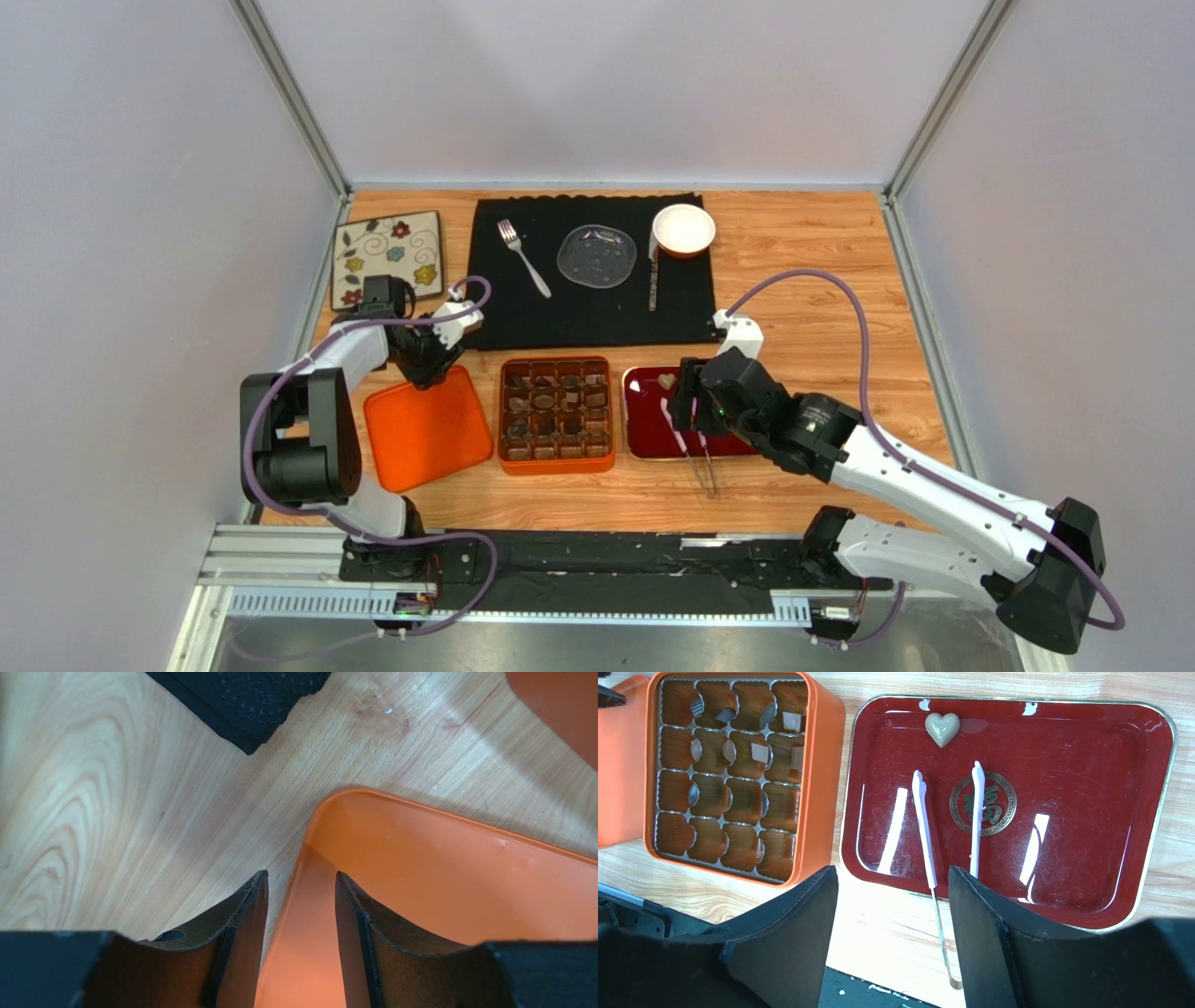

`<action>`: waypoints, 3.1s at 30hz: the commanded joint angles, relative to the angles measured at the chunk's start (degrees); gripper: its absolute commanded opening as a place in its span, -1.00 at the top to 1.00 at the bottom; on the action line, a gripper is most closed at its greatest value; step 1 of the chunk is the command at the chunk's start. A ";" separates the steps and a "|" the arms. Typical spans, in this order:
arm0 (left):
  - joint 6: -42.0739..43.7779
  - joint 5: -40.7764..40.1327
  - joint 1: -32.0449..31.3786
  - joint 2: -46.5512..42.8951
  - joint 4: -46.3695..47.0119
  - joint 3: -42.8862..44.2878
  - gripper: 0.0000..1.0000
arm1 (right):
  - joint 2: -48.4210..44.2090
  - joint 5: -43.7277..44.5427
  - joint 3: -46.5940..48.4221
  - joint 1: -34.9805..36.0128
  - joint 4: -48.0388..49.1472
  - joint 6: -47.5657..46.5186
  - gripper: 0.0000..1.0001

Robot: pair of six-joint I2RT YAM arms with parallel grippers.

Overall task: Pack the chocolate
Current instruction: Pick up the box lid from the center of the board, then adjust the box lid.

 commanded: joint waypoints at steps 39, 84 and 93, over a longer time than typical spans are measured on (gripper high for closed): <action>6.54 -2.06 0.92 0.93 -12.70 8.20 1.00 | -4.43 0.80 0.24 1.35 -0.20 3.32 -0.16; -0.85 15.34 1.01 -72.39 30.62 4.42 1.00 | 51.36 -35.15 12.36 4.33 108.61 76.08 -0.54; 1.18 15.26 1.01 -72.74 30.01 3.81 1.00 | 59.47 -36.46 22.48 8.46 109.49 80.75 -0.59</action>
